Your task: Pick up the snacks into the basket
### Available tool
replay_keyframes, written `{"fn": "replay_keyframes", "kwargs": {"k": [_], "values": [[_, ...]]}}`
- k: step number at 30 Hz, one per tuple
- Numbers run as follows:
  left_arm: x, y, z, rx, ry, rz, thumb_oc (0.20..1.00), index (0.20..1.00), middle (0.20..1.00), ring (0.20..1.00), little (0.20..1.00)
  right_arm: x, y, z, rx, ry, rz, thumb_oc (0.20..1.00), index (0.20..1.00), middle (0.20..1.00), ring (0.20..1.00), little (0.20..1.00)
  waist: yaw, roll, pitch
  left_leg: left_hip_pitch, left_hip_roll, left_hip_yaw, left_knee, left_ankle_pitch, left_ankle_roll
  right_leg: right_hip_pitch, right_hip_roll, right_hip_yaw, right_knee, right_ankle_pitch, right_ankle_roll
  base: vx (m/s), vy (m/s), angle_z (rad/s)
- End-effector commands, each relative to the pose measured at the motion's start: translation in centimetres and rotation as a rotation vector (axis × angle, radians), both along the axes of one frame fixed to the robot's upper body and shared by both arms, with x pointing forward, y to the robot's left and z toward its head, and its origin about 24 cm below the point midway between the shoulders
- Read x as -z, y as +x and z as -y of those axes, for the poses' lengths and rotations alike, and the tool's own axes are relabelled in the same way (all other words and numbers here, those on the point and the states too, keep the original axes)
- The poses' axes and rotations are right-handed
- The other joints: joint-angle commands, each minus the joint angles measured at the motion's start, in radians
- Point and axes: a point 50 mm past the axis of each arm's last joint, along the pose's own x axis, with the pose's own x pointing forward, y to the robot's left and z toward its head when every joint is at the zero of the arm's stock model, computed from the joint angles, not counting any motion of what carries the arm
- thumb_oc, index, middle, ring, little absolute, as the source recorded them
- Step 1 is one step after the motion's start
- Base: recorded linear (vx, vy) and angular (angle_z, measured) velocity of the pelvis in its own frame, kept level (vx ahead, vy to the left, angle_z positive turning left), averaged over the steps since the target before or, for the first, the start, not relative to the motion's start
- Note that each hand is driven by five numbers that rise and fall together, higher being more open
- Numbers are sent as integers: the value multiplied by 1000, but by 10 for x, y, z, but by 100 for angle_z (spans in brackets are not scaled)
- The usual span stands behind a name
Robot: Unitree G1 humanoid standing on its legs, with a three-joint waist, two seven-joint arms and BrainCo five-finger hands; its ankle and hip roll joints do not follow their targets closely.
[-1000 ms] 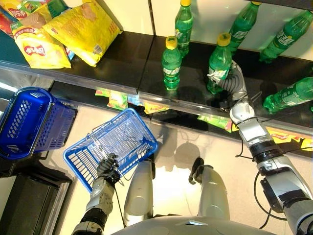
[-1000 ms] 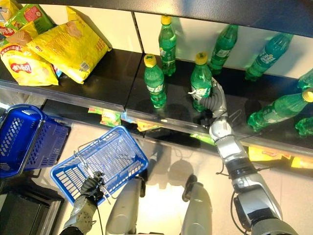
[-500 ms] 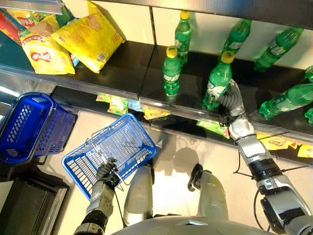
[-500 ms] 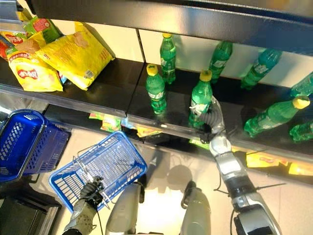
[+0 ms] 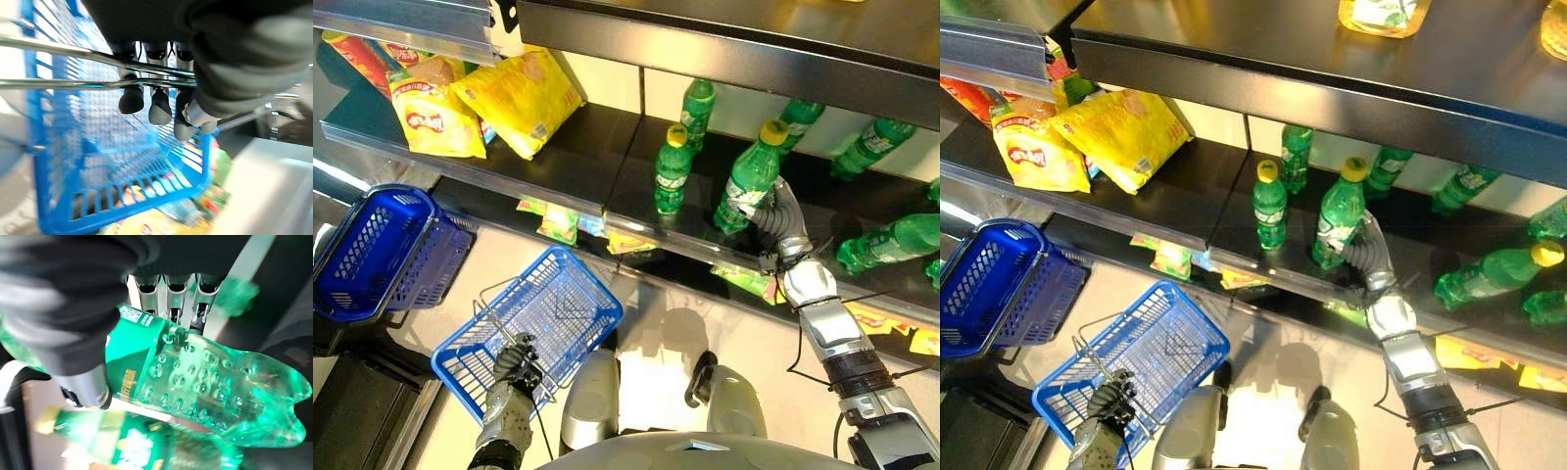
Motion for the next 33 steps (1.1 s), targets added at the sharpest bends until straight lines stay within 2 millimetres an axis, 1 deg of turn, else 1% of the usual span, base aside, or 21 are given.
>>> {"fn": "replay_keyframes", "kwargs": {"k": [1, 3, 8, 9, 10, 11, 12, 15, 16, 17, 19, 20, 21, 23, 25, 27, 29, 32, 33], "values": [[-44, 15, -34, 1, 146, 224, 200, 200, 200, 200, 200, -60, -14, -10, -157, 74, 310, 200, 200, 200, 200, 200, 17, -36, -86, 33, 12, 16, -77, 46, 19, 80, -30, -4, -95, 105, 59, 7, -14, 8], [-58, 19, -35, 19, 165, 292, 200, 200, 200, 200, 200, -59, -16, -15, -241, 125, 280, 200, 200, 200, 200, 200, 24, -42, -85, 39, 12, 11, -97, 57, 20, 87, -27, -9, -109, 109, 59, 9, -17, 5], [-83, 22, -43, 36, 217, 390, 200, 200, 200, 200, 200, -55, -17, -29, -430, 250, 196, 200, 200, 200, 200, 200, 50, -62, -90, 42, 7, -3, -128, 71, 20, 94, -27, -30, -132, 117, 60, 10, -15, 9], [-92, 25, -45, 52, 238, 422, 200, 200, 200, 200, 200, -54, -16, -39, -506, 272, 156, 200, 200, 200, 200, 200, 65, -70, -89, 40, 3, -9, -135, 75, 21, 94, -29, -38, -133, 119, 59, 9, -11, 11], [-92, 25, -45, 52, 238, 422, 200, 200, 200, 200, 200, -54, -15, -39, -507, 272, 156, 200, 200, 200, 200, 200, 63, -70, -89, 40, 3, -10, -135, 75, 21, 94, -29, -38, -133, 119, 59, 3, -15, 8], [-98, 26, -46, 67, 256, 441, 200, 200, 200, 200, 200, -51, -13, -47, -560, 273, 119, 200, 200, 200, 200, 200, 77, -75, -87, 34, -3, -16, -133, 77, 23, 96, -32, -44, -134, 120, 59, -1, -6, 7], [-98, 26, -46, 67, 256, 441, 200, 200, 200, 200, 200, -52, -13, -47, -561, 273, 119, 200, 200, 200, 200, 200, 76, -75, -87, 34, -4, -16, -133, 77, 23, 96, -32, -44, -134, 120, 59, 4, -7, 10], [-107, 31, -47, 88, 274, 473, 200, 200, 200, 200, 200, -48, -6, -62, -630, 256, 60, 200, 200, 200, 200, 200, 101, -81, -78, 23, -13, -28, -124, 75, 25, 94, -41, -55, -124, 120, 59, 0, 0, 13], [-110, 35, -47, 97, 277, 485, 200, 200, 200, 200, 200, -47, -3, -70, -667, 243, 35, 200, 200, 200, 200, 200, 114, -83, -70, 13, -17, -32, -118, 75, 26, 89, -46, -60, -115, 118, 60, -18, 5, 10], [-110, 35, -47, 96, 277, 486, 200, 200, 200, 200, 200, -48, -3, -71, -668, 243, 35, 200, 200, 200, 200, 200, 114, -84, -70, 12, -17, -31, -117, 74, 26, 89, -47, -60, -114, 118, 60, -25, 11, 7], [-115, 39, -46, 111, 288, 501, 200, 200, 200, 200, 200, -46, 1, -80, -696, 232, 11, 200, 200, 200, 200, 200, 129, -86, -59, 3, -22, -35, -109, 73, 29, 81, -52, -62, -104, 118, 61, -27, 10, 12], [-118, 42, -46, 119, 293, 504, 200, 200, 200, 200, 200, -45, 4, -91, -733, 236, -16, 200, 200, 200, 200, 200, 140, -87, -48, -5, -24, -35, -102, 73, 32, 74, -54, -63, -96, 119, 61, -28, 12, 14], [-118, 42, -46, 118, 294, 505, 200, 200, 200, 200, 200, -45, 4, -91, -734, 236, -15, 200, 200, 200, 200, 200, 140, -87, -48, -6, -25, -35, -101, 73, 32, 74, -54, -62, -96, 119, 61, -29, 8, 11], [-120, 44, -46, 127, 298, 506, 200, 200, 200, 200, 200, -44, 6, -101, -773, 243, -42, 200, 200, 200, 200, 200, 149, -90, -38, -12, -27, -36, -94, 73, 32, 68, -55, -61, -89, 119, 61, -29, 1, 8], [-127, 50, -45, 143, 315, 526, 200, 200, 200, 200, 200, -47, 10, -115, -819, 231, -59, 200, 200, 200, 200, 200, 170, -95, -19, -32, -32, -41, -76, 72, 33, 52, -64, -66, -62, 117, 63, -61, 0, 9], [-129, 51, -45, 147, 320, 529, 200, 200, 200, 200, 200, -49, 11, -117, -825, 227, -56, 200, 200, 200, 200, 200, 173, -98, -12, -41, -35, -44, -65, 71, 33, 49, -68, -70, -52, 116, 63, -47, -15, 4], [-134, 54, -44, 164, 331, 544, 200, 200, 200, 200, 200, -53, 12, -124, -844, 210, -52, 200, 200, 200, 200, 200, 188, -100, 5, -67, -35, -49, -34, 66, 32, 37, -76, -79, -25, 110, 63, -67, -20, 13], [-142, 60, -39, 200, 349, 567, 200, 200, 200, 200, 200, -57, 16, -139, -872, 198, -53, 200, 200, 200, 200, 200, 218, -100, 37, -118, -34, -58, 26, 54, 30, 11, -86, -88, 29, 93, 60, -70, -34, 16], [-142, 61, -39, 200, 349, 567, 200, 200, 200, 200, 200, -57, 17, -139, -872, 198, -53, 200, 200, 200, 200, 200, 218, -100, 36, -119, -34, -59, 27, 54, 30, 10, -86, -88, 29, 92, 60, -65, -34, 28]]}}
